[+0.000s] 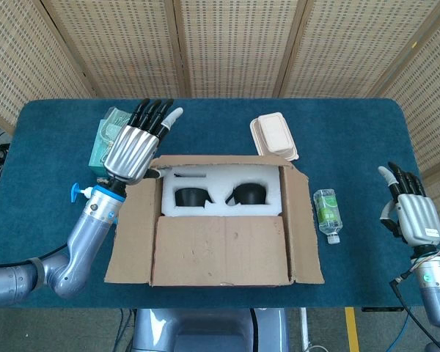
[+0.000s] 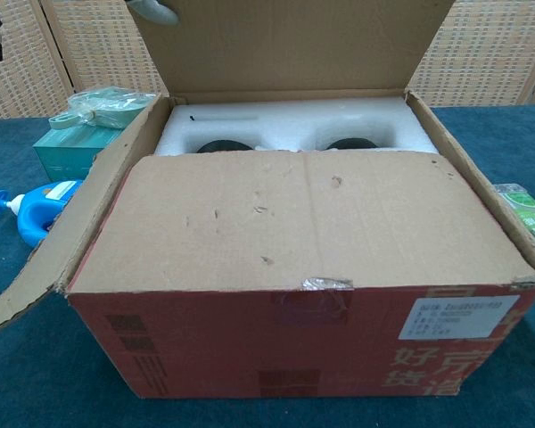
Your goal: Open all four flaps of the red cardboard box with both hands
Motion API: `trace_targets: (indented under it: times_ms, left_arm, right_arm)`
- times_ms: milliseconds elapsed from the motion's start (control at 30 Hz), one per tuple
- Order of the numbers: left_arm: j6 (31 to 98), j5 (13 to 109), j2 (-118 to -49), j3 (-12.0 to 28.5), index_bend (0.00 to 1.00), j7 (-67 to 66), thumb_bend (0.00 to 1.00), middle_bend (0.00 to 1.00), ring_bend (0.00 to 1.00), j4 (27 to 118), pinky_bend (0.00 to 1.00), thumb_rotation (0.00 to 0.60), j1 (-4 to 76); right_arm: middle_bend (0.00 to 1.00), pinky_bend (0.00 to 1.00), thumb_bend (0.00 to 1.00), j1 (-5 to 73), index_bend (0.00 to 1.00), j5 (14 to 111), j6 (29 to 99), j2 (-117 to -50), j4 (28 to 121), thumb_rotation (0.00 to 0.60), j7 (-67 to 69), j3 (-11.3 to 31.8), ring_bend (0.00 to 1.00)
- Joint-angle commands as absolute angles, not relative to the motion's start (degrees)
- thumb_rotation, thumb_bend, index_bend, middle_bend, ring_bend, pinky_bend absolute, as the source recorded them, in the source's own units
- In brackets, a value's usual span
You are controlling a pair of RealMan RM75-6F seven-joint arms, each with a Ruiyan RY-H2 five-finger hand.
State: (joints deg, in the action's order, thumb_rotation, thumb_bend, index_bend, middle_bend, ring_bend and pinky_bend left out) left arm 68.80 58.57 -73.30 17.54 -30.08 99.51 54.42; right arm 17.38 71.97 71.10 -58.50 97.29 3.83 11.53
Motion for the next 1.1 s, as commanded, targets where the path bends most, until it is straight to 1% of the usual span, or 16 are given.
trace_targets:
  times_ms: [33, 267, 500, 700, 800, 900, 1100]
  left_arm:
    - [67.9, 58.8, -73.7, 18.8, 0.00, -30.2, 0.08, 0.00, 0.00, 95.8, 0.00, 0.568, 55.7]
    - [66.7, 59.1, -76.2, 20.2, 0.00, -31.8, 0.08, 0.00, 0.00, 88.1, 0.00, 0.568, 58.5]
    - [65.5, 59.8, -80.7, 20.0, 0.00, -33.9, 0.08, 0.00, 0.00, 79.9, 0.00, 0.567, 61.4]
    - [63.8, 59.0, -83.1, 19.3, 0.00, -36.8, 0.08, 0.00, 0.00, 75.1, 0.00, 0.565, 62.7]
    - [63.0, 57.8, -84.0, 19.3, 0.00, -37.7, 0.09, 0.00, 0.00, 73.7, 0.00, 0.563, 62.9]
    - [62.3, 56.5, -84.1, 19.2, 0.00, -38.6, 0.10, 0.00, 0.00, 73.6, 0.00, 0.544, 62.8]
    - [60.7, 51.8, -81.4, 20.8, 0.00, -38.5, 0.12, 0.00, 0.00, 79.1, 0.00, 0.523, 61.8]
  right_arm:
    - [0.00, 0.00, 0.98, 17.3, 0.00, 72.0, 71.1, -58.4, 97.4, 0.600, 3.9, 11.5, 0.00]
    - [0.00, 0.00, 0.98, 17.3, 0.00, 71.8, 71.0, -58.2, 97.4, 0.600, 3.9, 11.5, 0.00]
    - [0.00, 0.00, 0.98, 17.2, 0.00, 71.8, 71.0, -58.1, 97.7, 0.600, 3.6, 11.5, 0.00]
    - [0.00, 0.00, 0.98, 17.0, 0.00, 71.6, 71.2, -57.9, 97.8, 0.600, 3.6, 11.5, 0.00]
    - [0.00, 0.00, 0.98, 16.9, 0.00, 71.6, 71.2, -57.8, 97.8, 0.600, 3.8, 11.5, 0.00]
    - [0.00, 0.00, 0.98, 16.8, 0.00, 71.6, 71.2, -57.7, 97.8, 0.600, 4.0, 11.4, 0.00]
    - [0.00, 0.00, 0.98, 16.7, 0.00, 71.7, 71.1, -57.8, 97.7, 0.600, 4.3, 11.4, 0.00]
